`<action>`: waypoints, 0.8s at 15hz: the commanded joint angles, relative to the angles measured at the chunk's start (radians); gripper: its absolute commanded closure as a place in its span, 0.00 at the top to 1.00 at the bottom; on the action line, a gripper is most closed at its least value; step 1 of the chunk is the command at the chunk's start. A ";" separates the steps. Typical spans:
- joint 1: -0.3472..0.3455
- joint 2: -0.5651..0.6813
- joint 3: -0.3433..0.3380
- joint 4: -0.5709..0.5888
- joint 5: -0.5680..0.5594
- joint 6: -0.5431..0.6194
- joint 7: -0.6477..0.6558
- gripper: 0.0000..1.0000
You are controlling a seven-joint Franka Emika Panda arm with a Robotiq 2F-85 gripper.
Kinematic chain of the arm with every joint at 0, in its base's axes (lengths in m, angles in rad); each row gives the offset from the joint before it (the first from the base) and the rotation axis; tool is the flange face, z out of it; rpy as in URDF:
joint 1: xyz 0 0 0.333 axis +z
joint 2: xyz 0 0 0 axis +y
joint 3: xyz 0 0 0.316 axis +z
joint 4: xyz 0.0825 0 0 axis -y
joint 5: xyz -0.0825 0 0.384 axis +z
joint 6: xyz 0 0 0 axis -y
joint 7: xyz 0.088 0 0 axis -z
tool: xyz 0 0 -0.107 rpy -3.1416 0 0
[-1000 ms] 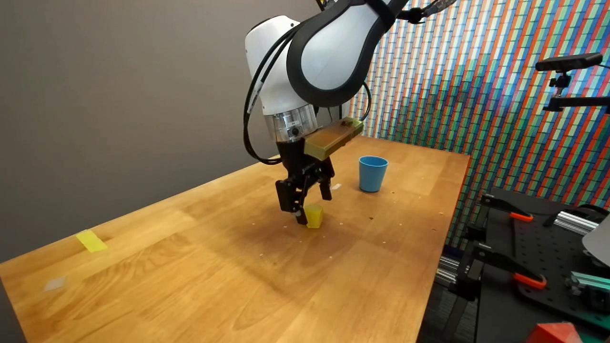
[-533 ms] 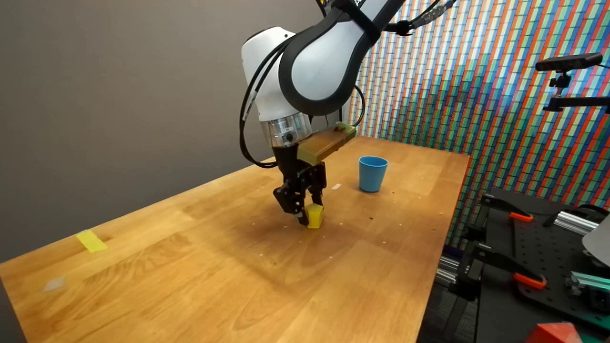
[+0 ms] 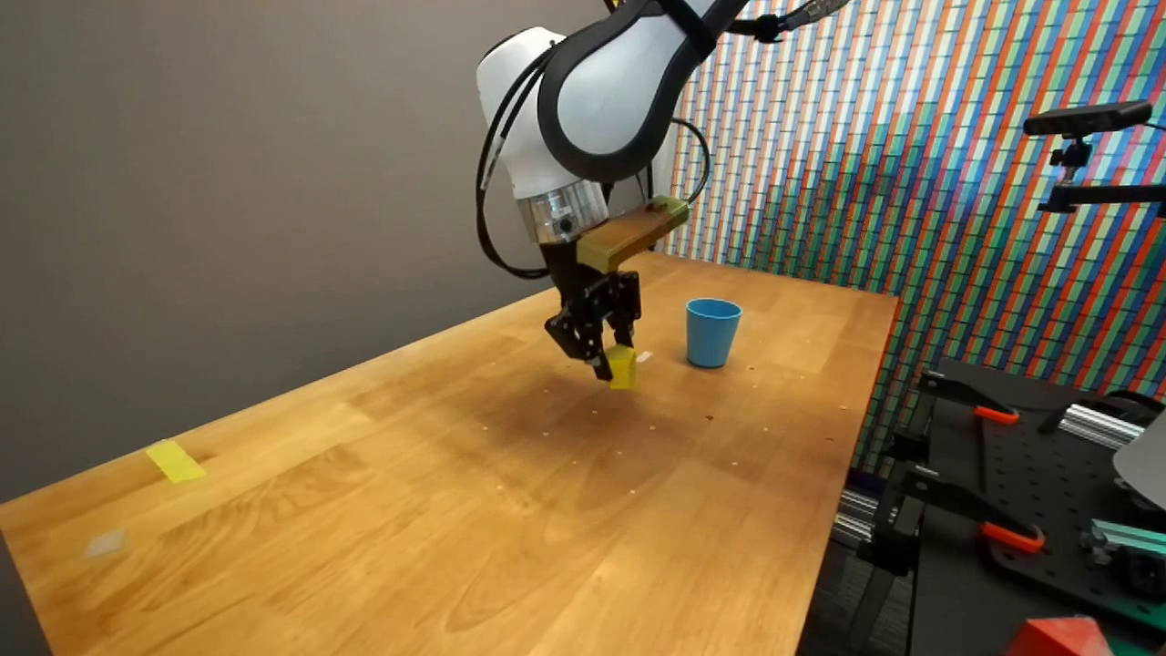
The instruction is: Put the block inside the cup
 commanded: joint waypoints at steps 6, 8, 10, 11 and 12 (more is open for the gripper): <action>-0.072 -0.195 -0.093 -0.012 -0.152 -0.284 0.175 0.20; -0.106 -0.205 -0.082 -0.028 -0.127 -0.316 0.195 0.20; -0.134 -0.196 -0.073 -0.040 -0.109 -0.321 0.200 0.20; -0.144 -0.191 -0.070 -0.049 -0.099 -0.315 0.207 0.20; -0.153 -0.183 -0.067 -0.057 -0.092 -0.305 0.208 0.20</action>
